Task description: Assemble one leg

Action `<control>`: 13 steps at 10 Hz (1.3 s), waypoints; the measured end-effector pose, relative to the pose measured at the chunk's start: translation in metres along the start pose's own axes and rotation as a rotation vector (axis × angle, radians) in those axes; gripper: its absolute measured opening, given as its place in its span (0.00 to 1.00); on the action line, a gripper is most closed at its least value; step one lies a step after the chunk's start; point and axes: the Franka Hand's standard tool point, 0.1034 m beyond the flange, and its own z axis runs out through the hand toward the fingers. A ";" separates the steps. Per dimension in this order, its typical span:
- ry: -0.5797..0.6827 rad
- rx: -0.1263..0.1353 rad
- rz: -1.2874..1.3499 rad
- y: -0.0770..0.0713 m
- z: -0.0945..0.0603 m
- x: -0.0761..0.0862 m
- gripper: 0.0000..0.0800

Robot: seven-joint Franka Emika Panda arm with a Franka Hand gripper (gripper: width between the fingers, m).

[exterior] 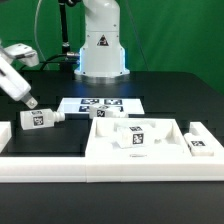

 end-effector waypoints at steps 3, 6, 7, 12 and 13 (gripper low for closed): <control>-0.180 -0.032 0.007 -0.006 0.012 -0.001 0.81; -0.259 -0.059 0.001 -0.010 0.019 0.008 0.81; -0.261 -0.063 0.000 -0.010 0.021 0.007 0.81; -0.264 -0.073 0.005 -0.006 0.033 0.014 0.81; -0.262 -0.073 0.005 -0.005 0.032 0.015 0.81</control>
Offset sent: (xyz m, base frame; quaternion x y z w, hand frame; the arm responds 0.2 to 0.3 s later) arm 0.0183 0.0070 -0.0054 0.0034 -0.1894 0.0056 0.9819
